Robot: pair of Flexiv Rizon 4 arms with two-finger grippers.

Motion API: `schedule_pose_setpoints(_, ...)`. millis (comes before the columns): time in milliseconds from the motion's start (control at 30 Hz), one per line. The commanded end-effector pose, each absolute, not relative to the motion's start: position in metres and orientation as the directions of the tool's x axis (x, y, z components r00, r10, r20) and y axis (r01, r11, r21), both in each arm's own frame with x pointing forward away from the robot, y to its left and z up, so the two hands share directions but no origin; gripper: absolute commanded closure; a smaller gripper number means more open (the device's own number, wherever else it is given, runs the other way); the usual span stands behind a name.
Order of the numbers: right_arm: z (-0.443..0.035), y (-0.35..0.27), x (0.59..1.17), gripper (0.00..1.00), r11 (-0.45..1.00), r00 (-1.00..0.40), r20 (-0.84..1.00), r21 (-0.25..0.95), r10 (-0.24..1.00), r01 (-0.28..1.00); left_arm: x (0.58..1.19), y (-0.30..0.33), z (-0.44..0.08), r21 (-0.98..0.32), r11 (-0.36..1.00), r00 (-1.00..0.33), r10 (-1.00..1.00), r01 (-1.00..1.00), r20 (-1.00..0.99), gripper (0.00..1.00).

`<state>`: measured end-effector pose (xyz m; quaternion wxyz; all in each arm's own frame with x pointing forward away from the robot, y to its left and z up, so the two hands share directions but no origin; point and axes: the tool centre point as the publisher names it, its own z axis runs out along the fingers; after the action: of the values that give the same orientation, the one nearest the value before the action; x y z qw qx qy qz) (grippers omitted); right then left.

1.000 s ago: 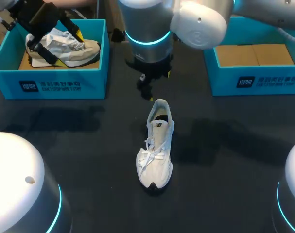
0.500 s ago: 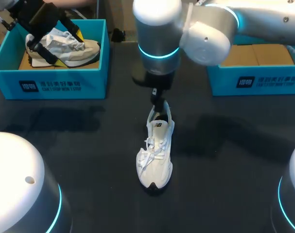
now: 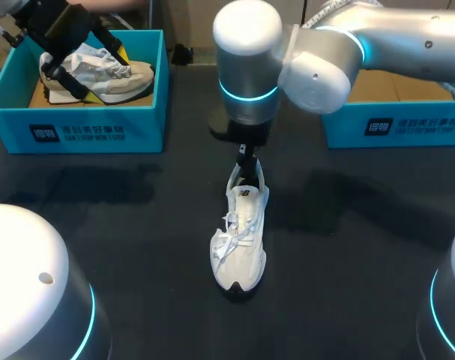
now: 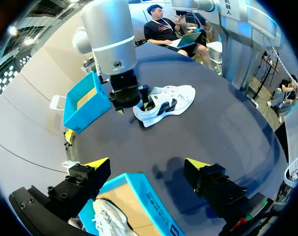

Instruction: Take the shoe out of the shoebox, open the shoe tongue, remove and reinsert the insole, then place the shoe into the shoebox

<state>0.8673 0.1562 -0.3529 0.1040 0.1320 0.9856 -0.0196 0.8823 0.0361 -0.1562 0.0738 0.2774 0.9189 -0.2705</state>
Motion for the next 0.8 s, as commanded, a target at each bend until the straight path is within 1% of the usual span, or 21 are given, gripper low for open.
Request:
schedule_pose_setpoints(33,-0.365,0.158,0.873,0.05,0.967,-0.948,-0.206,-0.032,0.243,0.255,0.884,0.036,-0.156,-0.455,0.7,-0.835,0.472,0.55,-0.283,0.0)
schedule_pose_setpoints(67,-0.366,0.158,0.874,0.14,0.966,-0.948,-0.206,-0.031,0.243,0.255,0.884,0.036,-0.156,-0.455,0.7,-0.835,0.472,0.55,-0.283,0.0)
schedule_pose_setpoints(100,-0.367,0.158,0.874,0.31,0.966,-0.948,-0.206,-0.03,0.244,0.255,0.884,0.036,-0.156,-0.455,0.7,-0.835,0.472,0.55,-0.283,0.0)
schedule_pose_setpoints(133,-0.368,0.158,0.875,0.45,0.967,-0.948,-0.205,-0.032,0.242,0.254,0.884,0.036,-0.156,-0.455,0.7,-0.835,0.472,0.55,-0.283,0.0)
schedule_pose_setpoints(167,-0.37,0.158,0.874,0.53,0.967,-0.95,-0.202,-0.044,0.238,0.251,0.884,0.036,-0.156,-0.455,0.7,-0.835,0.472,0.55,-0.283,0.0)
schedule_pose_setpoints(300,-0.373,0.158,0.872,0.54,0.965,-0.948,-0.199,-0.038,0.248,0.261,0.884,0.036,-0.156,-0.455,0.7,-0.835,0.472,0.55,-0.283,0.0)
schedule_pose_setpoints(500,-0.377,0.159,0.87,0.59,0.96,-0.944,-0.196,-0.043,0.264,0.277,0.884,0.036,-0.156,-0.455,0.7,-0.835,0.472,0.55,-0.283,0.0)
schedule_pose_setpoints(633,-0.379,0.159,0.869,0.67,0.957,-0.942,-0.199,-0.046,0.272,0.286,0.884,0.036,-0.156,-0.455,0.7,-0.835,0.472,0.55,-0.283,0.0)
schedule_pose_setpoints(700,-0.379,0.158,0.869,0.78,0.955,-0.94,-0.201,-0.045,0.277,0.291,0.884,0.036,-0.156,-0.455,0.7,-0.835,0.472,0.55,-0.283,0.0)
schedule_pose_setpoints(733,-0.379,0.158,0.869,0.92,0.954,-0.938,-0.204,-0.046,0.281,0.296,0.884,0.036,-0.156,-0.455,0.7,-0.835,0.472,0.55,-0.283,0.0)
schedule_pose_setpoints(767,-0.379,0.158,0.869,1.0,0.954,-0.937,-0.206,-0.045,0.283,0.298,0.884,0.036,-0.156,-0.455,0.7,-0.835,0.472,0.55,-0.283,0.0)
schedule_pose_setpoints(800,-0.379,0.158,0.868,1.0,0.953,-0.936,-0.21,-0.044,0.284,0.3,0.884,0.036,-0.156,-0.455,0.7,-0.835,0.472,0.55,-0.283,0.0)
